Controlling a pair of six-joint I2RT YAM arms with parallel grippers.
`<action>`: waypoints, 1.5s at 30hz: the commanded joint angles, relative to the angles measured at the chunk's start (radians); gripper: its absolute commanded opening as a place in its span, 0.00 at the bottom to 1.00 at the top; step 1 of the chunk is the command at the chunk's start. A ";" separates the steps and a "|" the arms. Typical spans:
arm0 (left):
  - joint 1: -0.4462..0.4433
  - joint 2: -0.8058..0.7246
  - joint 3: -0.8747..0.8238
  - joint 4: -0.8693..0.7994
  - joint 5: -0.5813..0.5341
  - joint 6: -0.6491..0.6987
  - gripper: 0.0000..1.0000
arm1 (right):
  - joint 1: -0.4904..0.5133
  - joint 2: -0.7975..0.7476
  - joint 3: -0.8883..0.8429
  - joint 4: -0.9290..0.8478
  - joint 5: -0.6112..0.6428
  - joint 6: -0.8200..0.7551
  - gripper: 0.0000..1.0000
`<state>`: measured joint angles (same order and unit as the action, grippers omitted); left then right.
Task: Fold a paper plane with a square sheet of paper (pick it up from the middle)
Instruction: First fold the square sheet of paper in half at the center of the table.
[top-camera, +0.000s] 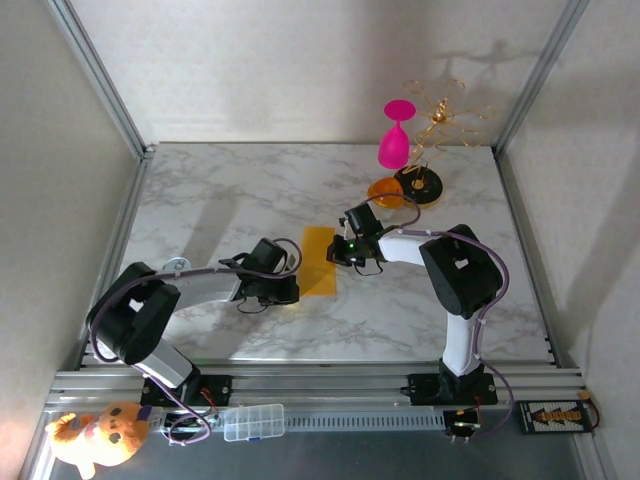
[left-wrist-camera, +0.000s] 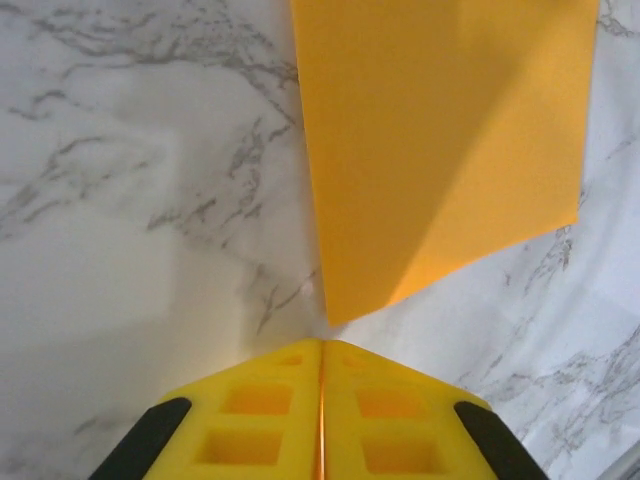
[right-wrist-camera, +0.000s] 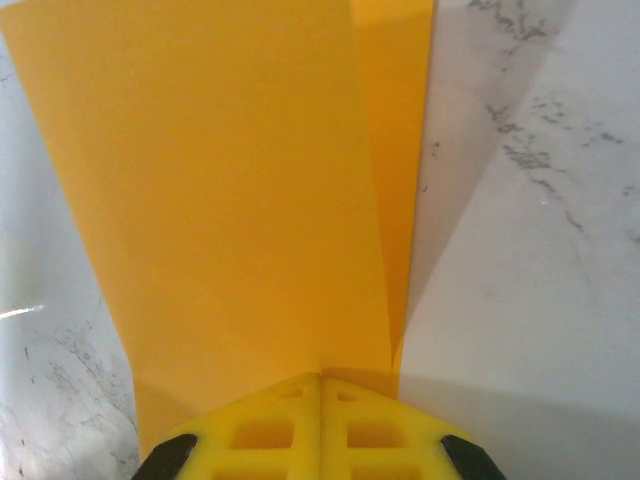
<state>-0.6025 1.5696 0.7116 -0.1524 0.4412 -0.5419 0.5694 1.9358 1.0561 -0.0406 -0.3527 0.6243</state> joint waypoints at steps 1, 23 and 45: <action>-0.003 -0.050 0.094 -0.039 -0.027 -0.015 0.10 | -0.018 0.111 -0.063 -0.174 0.178 -0.011 0.03; 0.115 0.326 0.330 0.215 -0.033 -0.119 0.10 | -0.026 0.117 -0.027 -0.196 0.090 -0.239 0.02; 0.252 0.320 0.260 0.205 -0.051 -0.069 0.10 | -0.052 0.121 -0.012 -0.234 0.136 -0.303 0.02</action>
<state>-0.3962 1.9060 0.9775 0.1139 0.4488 -0.6418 0.5503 1.9553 1.0954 -0.0940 -0.4068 0.3775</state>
